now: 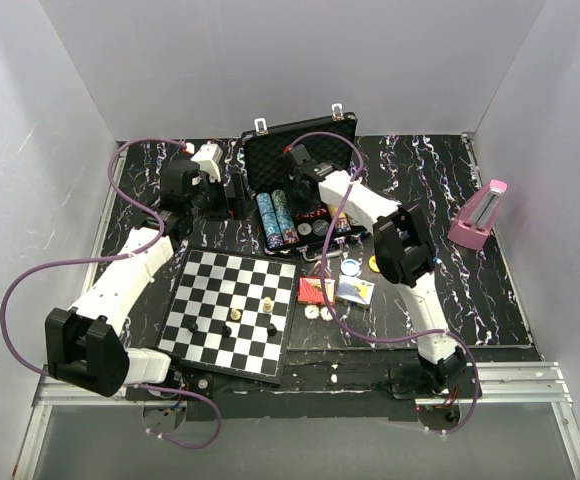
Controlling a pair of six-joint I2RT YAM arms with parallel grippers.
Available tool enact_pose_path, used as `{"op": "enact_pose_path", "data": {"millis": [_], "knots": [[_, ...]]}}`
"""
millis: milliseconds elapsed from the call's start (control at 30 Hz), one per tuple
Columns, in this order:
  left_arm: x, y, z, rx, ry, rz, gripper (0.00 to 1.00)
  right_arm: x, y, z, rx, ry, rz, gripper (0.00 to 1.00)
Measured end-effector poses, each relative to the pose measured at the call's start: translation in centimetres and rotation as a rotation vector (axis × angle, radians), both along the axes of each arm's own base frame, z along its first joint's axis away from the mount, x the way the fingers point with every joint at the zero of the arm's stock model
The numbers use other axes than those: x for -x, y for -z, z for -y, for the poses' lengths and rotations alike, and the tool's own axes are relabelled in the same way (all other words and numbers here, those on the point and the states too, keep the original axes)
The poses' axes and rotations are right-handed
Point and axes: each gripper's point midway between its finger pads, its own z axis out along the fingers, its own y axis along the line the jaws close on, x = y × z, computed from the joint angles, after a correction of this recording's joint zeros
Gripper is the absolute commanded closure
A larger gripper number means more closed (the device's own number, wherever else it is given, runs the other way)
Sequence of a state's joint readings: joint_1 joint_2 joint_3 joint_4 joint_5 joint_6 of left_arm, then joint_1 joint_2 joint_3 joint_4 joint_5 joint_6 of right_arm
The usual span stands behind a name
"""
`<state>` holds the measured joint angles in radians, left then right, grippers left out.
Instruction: Pack up texas hold em set
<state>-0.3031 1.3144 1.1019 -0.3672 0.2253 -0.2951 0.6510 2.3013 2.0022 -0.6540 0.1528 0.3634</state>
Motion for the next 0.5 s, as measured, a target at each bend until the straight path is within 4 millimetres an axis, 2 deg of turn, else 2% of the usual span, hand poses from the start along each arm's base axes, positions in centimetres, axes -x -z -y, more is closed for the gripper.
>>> {"op": "enact_pose_path", "data": {"millis": [500], "knots": [[0.01,0.01,0.0,0.0,0.0,0.0,0.02,-0.53,-0.62,-0.51,-0.044,-0.013,0.014,0.55]]}}
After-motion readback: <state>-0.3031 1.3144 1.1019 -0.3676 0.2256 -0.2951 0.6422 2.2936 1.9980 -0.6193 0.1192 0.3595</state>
